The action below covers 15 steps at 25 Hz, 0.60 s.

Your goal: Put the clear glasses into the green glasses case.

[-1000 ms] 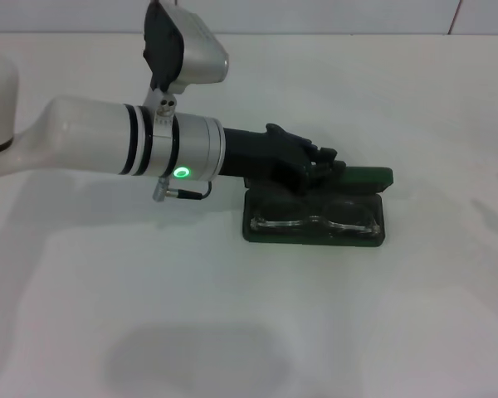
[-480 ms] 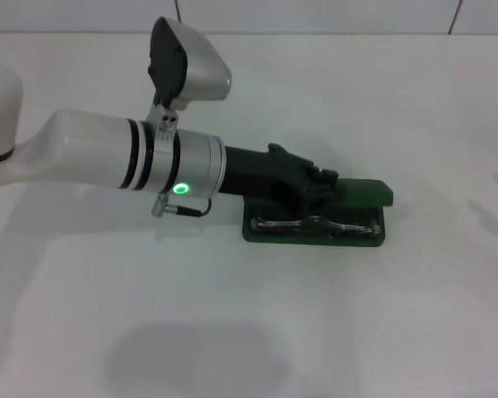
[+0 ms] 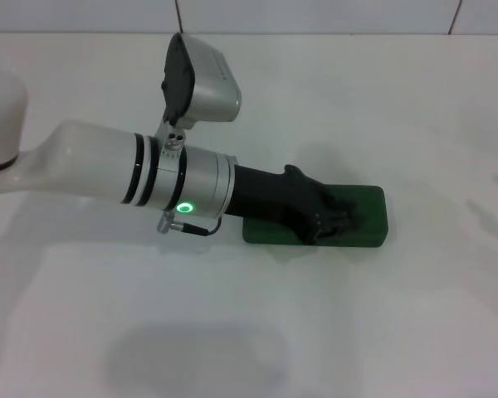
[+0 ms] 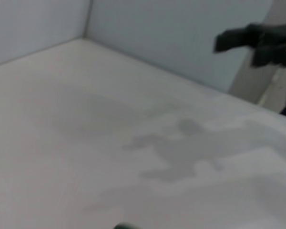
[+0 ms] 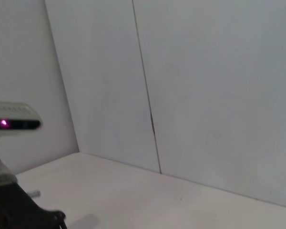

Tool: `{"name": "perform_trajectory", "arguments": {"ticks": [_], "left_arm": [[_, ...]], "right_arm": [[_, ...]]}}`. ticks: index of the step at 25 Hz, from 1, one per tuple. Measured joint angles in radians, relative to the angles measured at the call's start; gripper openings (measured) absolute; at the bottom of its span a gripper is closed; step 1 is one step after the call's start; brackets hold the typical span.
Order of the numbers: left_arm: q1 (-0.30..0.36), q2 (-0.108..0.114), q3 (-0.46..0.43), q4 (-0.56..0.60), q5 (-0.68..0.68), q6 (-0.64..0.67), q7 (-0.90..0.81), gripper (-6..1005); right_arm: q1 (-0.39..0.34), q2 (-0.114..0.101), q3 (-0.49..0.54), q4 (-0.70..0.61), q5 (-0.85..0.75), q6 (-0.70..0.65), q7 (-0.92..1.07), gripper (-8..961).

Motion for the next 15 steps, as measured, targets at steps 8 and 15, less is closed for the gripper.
{"name": "perform_trajectory", "arguments": {"ticks": [8, 15], "left_arm": [[0.16, 0.04, -0.105, 0.305, 0.008, 0.312, 0.015, 211], [0.256, 0.076, -0.409, 0.268, 0.004, 0.693, 0.113, 352]], "right_arm": [[0.012, -0.001, -0.025, 0.0, -0.083, -0.031, 0.004, 639], [0.029, 0.004, -0.281, -0.017, -0.037, -0.066, 0.003, 642]]}}
